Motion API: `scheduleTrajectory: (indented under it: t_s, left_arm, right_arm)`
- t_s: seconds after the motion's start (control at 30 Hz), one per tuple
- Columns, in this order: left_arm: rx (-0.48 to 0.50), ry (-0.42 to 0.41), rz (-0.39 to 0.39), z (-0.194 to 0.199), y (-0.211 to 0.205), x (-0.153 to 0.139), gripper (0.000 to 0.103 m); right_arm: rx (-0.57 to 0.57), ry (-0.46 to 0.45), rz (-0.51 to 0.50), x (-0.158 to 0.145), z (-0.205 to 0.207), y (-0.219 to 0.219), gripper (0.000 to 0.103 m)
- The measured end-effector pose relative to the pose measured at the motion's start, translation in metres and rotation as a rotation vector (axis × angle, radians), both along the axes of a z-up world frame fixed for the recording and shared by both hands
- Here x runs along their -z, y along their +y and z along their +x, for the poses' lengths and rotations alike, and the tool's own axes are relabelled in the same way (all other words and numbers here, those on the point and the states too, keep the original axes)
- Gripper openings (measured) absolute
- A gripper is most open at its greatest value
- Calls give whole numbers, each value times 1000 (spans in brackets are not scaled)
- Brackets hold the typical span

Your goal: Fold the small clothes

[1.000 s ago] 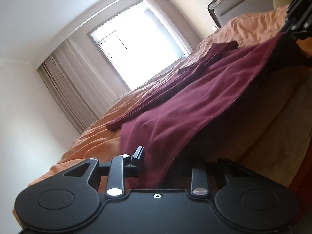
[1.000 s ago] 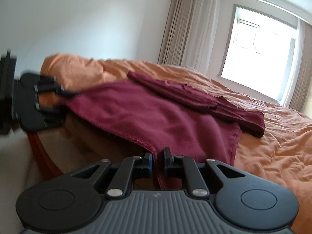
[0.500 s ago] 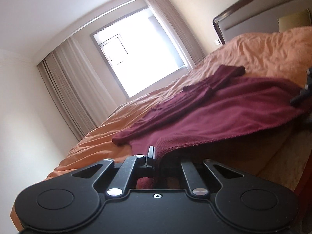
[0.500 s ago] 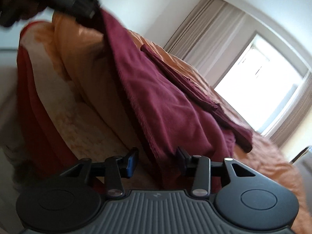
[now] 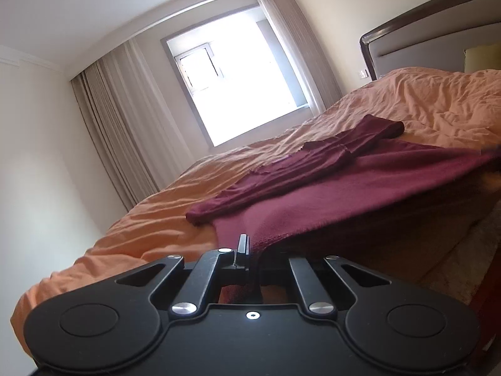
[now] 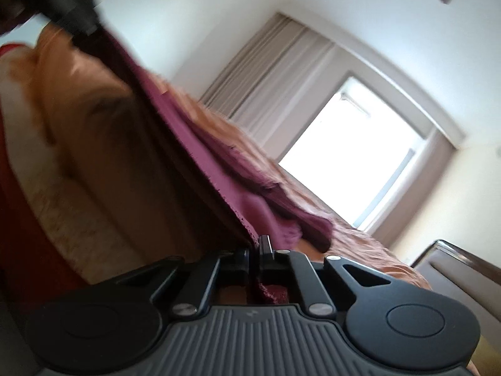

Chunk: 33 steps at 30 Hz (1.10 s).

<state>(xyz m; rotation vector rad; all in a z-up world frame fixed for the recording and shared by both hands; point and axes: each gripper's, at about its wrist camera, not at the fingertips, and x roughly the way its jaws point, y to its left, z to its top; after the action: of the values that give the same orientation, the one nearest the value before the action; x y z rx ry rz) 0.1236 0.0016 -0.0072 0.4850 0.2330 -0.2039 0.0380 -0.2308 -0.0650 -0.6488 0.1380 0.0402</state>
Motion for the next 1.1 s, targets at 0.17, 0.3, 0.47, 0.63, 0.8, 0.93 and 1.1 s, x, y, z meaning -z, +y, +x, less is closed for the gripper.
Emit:
scheduleTrajectory:
  t_s: [0.17, 0.3, 0.47, 0.63, 0.8, 0.93, 1.1]
  left_arm:
    - [10, -21, -14, -28, -4, -5, 3]
    - [40, -47, -20, -58, -6, -16, 3]
    - [70, -62, -19, -102, 2, -33, 4]
    - [111, -63, -18, -149, 12, -59, 4]
    - [156, -5, -30, -167, 11, -73, 4]
    - [184, 13, -32, -151, 6, -88, 4]
    - [195, 71, -74, -96, 1, -128, 4]
  right_arm:
    - [16, -49, 59, -16, -22, -12, 5]
    - [-5, -54, 98, -35, -45, -21, 5]
    - [-89, -7, 97, -64, -93, -36, 5]
    - [-183, 67, 51, -97, -141, -36, 5]
    - [-198, 128, 88, -117, -149, -41, 6]
    - [-181, 111, 97, -134, -129, -44, 6]
    - [-144, 68, 37, -164, -80, -54, 6]
